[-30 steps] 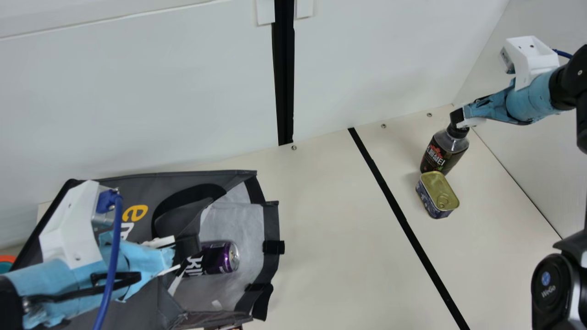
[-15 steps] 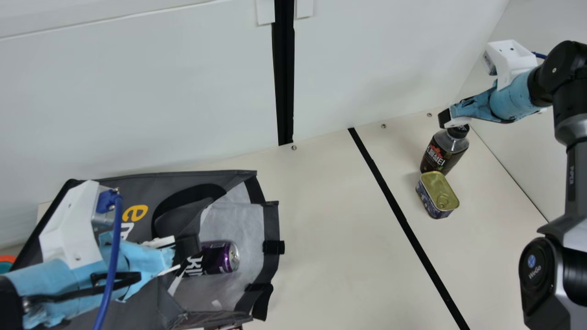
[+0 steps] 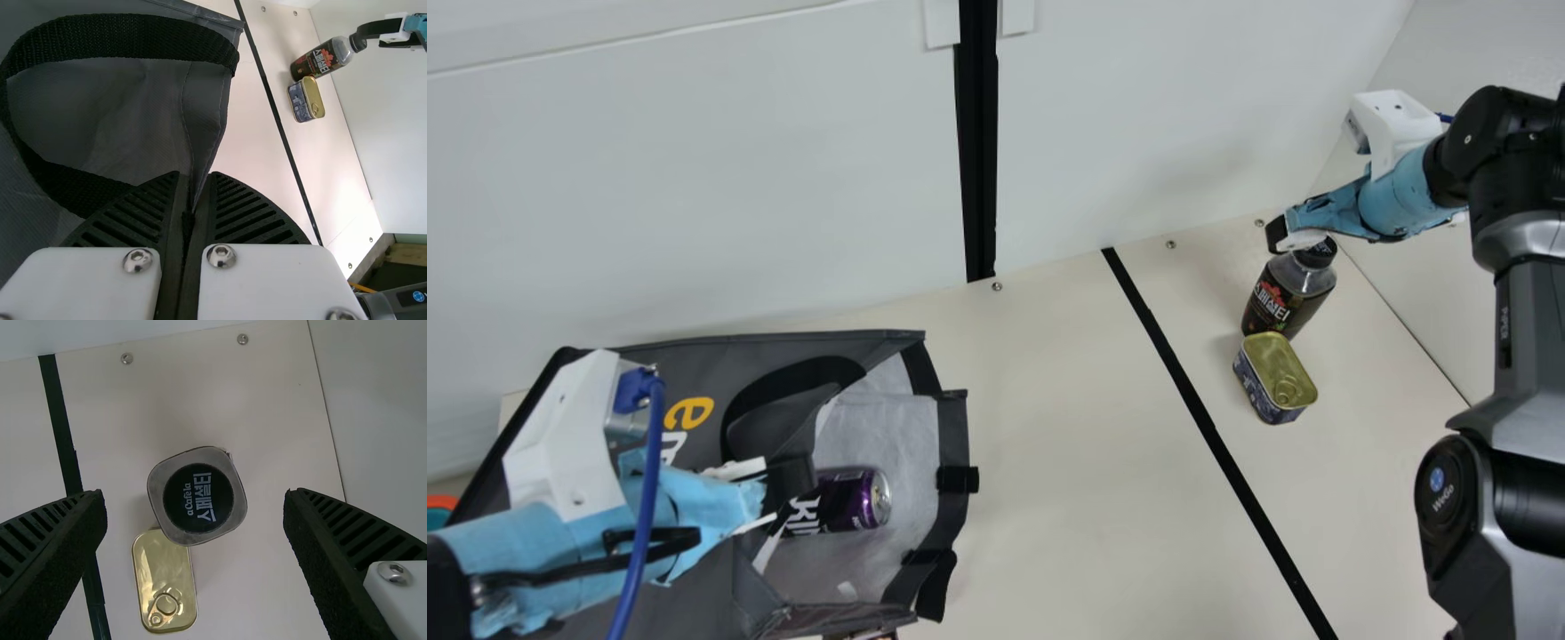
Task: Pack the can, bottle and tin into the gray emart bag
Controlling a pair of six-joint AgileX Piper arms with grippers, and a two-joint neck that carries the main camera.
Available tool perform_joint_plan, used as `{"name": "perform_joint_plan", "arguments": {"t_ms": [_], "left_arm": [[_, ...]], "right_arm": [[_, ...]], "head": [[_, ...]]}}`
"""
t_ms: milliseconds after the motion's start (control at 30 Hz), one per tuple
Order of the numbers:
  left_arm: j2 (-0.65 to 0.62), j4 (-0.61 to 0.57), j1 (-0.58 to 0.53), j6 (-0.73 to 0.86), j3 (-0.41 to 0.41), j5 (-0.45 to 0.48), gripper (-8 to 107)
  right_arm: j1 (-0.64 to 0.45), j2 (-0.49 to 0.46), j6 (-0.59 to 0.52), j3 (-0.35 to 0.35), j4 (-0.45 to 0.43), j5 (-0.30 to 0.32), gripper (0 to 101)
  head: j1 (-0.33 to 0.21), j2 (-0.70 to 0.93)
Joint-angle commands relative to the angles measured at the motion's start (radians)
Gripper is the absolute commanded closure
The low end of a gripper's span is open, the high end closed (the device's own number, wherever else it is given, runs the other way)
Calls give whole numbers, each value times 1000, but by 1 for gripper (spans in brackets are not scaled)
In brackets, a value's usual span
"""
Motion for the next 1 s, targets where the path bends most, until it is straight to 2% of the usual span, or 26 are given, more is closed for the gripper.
{"name": "perform_joint_plan", "arguments": {"t_ms": [0,633,967], "left_arm": [[0,0,0,0,0,0,89],[0,0,0,0,0,0,89],[0,0,0,0,0,0,89]], "right_arm": [[0,7,4,-4,-2,2,10],[8,63,16,-26,-11,2,10],[7,76,20,-31,-1,2,77]], "head": [[-23,-1],[-23,-1],[-23,-1]]}}
